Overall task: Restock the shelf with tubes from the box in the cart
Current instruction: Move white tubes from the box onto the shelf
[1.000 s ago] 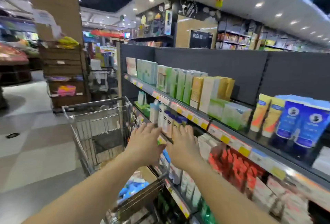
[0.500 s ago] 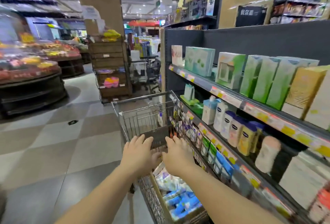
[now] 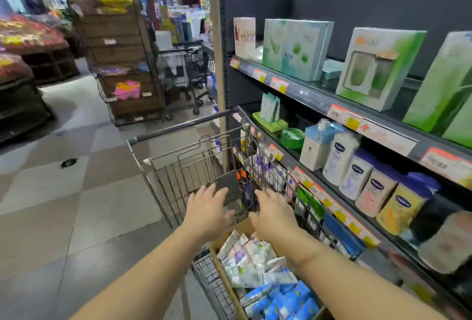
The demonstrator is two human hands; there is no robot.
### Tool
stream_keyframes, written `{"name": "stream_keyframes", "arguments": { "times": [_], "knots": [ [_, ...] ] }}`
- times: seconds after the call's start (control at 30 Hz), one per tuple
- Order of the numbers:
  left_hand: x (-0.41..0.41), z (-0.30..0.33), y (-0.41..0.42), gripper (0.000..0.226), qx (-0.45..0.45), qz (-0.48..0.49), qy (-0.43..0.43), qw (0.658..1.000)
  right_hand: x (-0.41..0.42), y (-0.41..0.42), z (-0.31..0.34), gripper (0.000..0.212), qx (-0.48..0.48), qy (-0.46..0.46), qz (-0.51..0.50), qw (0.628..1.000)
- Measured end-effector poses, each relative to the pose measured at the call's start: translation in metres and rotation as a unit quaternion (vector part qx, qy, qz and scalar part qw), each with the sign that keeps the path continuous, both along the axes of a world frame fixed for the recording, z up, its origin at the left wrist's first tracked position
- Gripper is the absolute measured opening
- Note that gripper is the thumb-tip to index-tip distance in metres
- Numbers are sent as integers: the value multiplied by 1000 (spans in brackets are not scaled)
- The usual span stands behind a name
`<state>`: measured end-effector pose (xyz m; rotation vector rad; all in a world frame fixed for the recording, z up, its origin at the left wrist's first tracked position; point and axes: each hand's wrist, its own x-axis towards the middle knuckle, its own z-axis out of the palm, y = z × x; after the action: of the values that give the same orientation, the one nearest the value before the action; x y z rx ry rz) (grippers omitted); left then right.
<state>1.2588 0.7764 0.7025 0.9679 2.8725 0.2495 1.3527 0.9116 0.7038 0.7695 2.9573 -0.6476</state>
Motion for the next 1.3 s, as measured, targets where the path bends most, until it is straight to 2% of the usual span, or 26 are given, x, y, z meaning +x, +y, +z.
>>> {"name": "stream_keyframes", "arguments": {
  "times": [0.17,0.33,0.6,0.8,0.9,1.1,1.3],
  "knots": [
    [-74,-41,59,67,-15,-112,-33,993,-37,38,-50,63,-20,-21,-108,994],
    [-140,-85,106,67,-36,-237,-31,970,-67,52,-99,65,-68,-42,-241,967],
    [-173,-175,142,68,-76,-388,-61,917,-60,49,-170,61,-108,-83,-383,914],
    [-164,-262,138,70,-97,-399,-134,902,-49,35,-236,54,-133,-91,-439,884],
    [-153,-298,141,71,-109,-390,-177,897,-45,28,-271,61,-164,-114,-446,872],
    [-140,-359,147,68,-139,-318,-227,910,-41,19,-326,60,-190,-123,-459,859],
    [-133,-386,158,47,-128,-257,-165,944,-46,18,-356,60,-210,-115,-454,858]
  ]
}}
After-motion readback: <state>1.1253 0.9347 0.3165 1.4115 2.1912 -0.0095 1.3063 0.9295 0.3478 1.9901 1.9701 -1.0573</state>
